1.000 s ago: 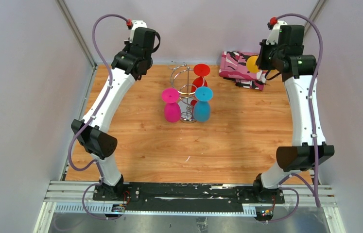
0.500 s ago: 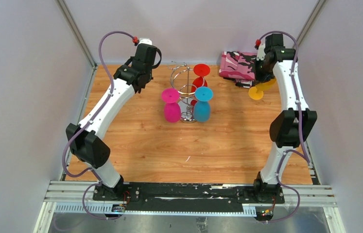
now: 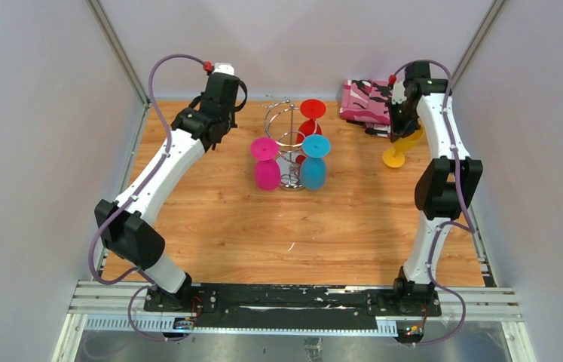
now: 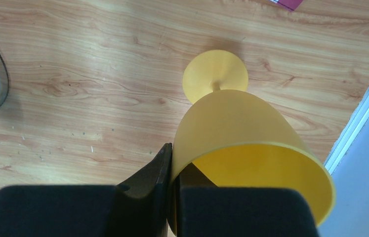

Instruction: Take the wine glass off the wine glass rack

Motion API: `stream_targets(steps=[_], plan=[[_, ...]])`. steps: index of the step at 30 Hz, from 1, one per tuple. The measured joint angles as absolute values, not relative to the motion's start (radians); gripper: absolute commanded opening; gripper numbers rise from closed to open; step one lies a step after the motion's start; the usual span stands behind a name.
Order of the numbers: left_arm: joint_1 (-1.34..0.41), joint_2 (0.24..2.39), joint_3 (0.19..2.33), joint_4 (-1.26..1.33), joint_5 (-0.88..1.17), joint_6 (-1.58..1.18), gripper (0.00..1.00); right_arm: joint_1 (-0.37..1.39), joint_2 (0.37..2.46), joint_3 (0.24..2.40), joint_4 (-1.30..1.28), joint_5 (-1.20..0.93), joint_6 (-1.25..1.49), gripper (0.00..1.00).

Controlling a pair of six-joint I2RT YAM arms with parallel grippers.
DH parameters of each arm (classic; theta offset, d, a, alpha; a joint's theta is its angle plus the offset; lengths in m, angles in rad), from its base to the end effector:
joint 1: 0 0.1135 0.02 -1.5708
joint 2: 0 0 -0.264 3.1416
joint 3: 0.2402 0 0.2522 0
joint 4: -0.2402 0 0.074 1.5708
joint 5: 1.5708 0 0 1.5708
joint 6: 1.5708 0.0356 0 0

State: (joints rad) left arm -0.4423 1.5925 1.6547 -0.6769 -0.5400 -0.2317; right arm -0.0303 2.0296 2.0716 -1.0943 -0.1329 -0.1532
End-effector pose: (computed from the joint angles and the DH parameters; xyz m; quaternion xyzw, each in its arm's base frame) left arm 0.3259 -0.1341 0.3923 -0.0321 0.8639 0.0769 0.4968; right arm 0.4332 -0.0084 0.3255 -0.0762 0.9616 0.0405 0.2606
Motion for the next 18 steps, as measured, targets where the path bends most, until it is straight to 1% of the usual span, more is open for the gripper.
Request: stream_targets(steps=[7, 18], plan=[[-0.442, 1.592, 1.655, -0.674, -0.524, -0.232, 0.00, -0.030, 2.092, 2.072, -1.105, -0.128, -0.167, 0.00], [-0.442, 1.592, 1.655, -0.674, -0.514, -0.232, 0.00, -0.034, 2.101, 2.072, -1.121, -0.101, -0.176, 0.00]])
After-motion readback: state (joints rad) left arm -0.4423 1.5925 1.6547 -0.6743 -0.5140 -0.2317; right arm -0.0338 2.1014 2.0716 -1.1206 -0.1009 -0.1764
